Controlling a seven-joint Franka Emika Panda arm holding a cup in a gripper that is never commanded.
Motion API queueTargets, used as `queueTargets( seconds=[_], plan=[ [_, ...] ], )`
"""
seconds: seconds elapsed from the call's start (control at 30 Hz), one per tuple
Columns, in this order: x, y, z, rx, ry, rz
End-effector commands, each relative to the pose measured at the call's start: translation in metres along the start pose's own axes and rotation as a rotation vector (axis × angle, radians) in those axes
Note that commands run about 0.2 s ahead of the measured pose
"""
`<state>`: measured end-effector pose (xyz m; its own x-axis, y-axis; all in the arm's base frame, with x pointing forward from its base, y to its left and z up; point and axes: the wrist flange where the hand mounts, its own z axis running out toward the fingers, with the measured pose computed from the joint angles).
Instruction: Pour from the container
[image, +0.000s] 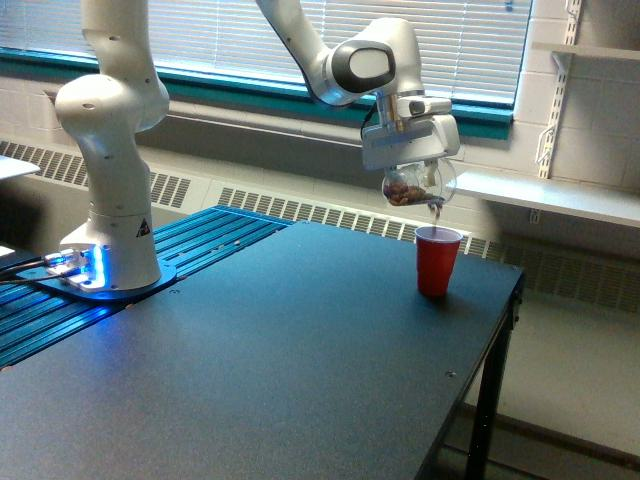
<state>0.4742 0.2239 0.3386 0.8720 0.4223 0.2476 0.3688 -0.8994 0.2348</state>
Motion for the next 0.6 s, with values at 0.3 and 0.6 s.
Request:
queueTargets(
  seconds=[0.3, 0.6],
  plan=[
    [0.013, -0.013, -0.004, -0.024, -0.009, -0.024],
    [0.018, -0.014, -0.006, -0.053, -0.025, -0.042]
  ],
)
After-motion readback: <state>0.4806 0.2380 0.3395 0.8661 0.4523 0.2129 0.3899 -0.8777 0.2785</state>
